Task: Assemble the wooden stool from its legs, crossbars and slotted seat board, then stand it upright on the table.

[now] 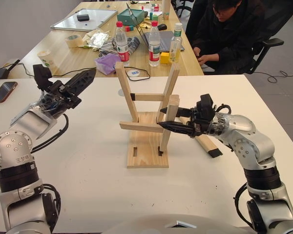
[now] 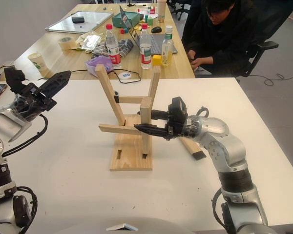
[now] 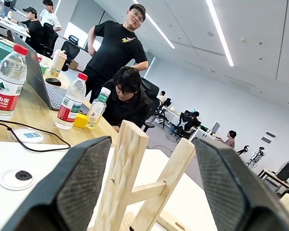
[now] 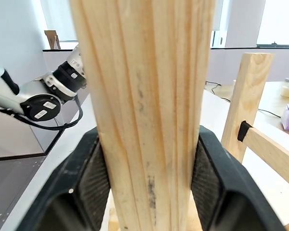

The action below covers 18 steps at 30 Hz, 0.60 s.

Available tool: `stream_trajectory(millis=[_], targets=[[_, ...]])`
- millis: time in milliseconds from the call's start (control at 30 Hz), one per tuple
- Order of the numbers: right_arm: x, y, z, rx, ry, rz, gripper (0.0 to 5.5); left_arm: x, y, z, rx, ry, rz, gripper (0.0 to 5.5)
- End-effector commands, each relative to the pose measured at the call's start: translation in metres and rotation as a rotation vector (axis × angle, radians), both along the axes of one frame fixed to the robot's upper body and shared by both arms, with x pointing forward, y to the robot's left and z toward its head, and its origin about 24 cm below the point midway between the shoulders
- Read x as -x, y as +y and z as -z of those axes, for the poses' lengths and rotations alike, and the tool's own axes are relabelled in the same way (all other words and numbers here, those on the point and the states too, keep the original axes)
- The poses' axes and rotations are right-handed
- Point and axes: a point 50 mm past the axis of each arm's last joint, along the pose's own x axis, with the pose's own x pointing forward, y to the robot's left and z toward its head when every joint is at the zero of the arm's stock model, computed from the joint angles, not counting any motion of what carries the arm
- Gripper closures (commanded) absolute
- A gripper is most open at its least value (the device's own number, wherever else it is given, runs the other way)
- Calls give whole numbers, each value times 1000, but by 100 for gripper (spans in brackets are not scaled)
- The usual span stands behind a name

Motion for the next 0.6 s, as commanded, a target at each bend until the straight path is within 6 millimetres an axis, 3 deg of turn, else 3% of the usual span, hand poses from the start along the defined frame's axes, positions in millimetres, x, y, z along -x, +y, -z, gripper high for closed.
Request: stream_trajectory(millis=[33, 600], targets=[[-3, -5, 12, 20, 21, 34, 343, -2, -6, -5, -7, -13, 18, 237], [4, -7, 15, 8, 89, -27, 343, -4, -12, -3, 3, -4, 36, 237]])
